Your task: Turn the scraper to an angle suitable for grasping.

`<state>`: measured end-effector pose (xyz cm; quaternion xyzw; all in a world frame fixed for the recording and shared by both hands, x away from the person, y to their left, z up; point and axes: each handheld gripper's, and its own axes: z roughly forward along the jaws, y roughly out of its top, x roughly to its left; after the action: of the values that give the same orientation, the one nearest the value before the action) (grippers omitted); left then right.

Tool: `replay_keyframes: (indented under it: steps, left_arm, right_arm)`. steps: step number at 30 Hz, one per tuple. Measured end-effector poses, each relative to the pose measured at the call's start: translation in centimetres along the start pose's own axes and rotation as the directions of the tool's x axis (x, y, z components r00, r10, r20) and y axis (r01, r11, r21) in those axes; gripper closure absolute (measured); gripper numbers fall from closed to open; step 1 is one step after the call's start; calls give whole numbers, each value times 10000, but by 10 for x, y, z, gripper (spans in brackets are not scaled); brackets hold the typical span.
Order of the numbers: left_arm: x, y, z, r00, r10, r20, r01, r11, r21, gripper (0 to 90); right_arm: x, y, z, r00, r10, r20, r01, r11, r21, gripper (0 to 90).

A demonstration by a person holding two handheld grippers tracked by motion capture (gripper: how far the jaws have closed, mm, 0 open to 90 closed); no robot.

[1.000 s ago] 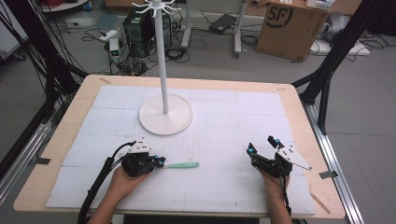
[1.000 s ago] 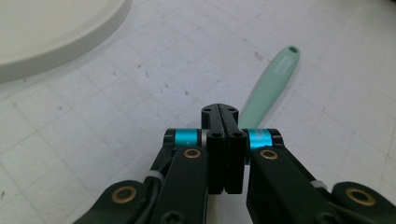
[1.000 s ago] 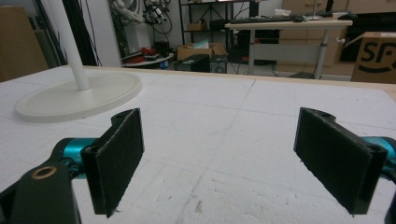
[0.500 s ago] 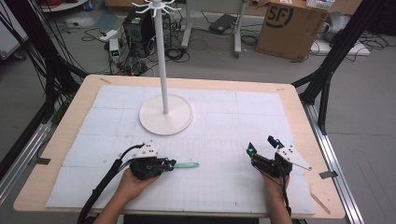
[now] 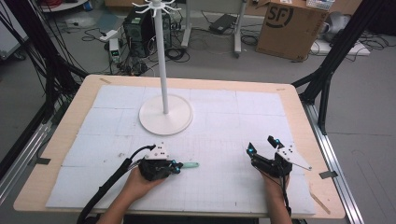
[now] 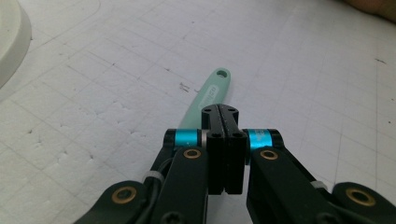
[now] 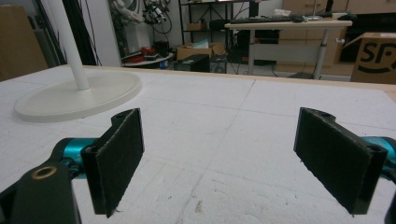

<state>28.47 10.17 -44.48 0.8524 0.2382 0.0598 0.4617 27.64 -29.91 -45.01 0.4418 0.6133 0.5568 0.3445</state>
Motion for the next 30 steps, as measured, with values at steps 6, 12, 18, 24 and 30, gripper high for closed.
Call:
replay_keyframes:
  steps: [6,12,18,24,30]
  left_arm:
    - [-2,2,4,9993,-8,-378,23,9992,406,896]
    - [-1,2,6,9983,-163,-566,195,9982,565,896]
    - [3,3,7,9917,-652,-1108,710,9962,497,896]
    - [10,5,6,9788,-1305,-1577,1376,9899,347,896]
    - [14,5,7,9654,-1774,-1911,1843,9827,189,892]
  right_arm:
    - [0,0,0,10000,-15,-2,15,10000,5,153]
    - [0,0,0,10000,-35,9,35,10000,-4,153]
    - [0,0,0,10000,-35,9,35,10000,0,153]
    - [0,0,0,10000,4,-3,-4,10000,20,153]
    - [0,0,0,10000,-3,3,3,10000,17,153]
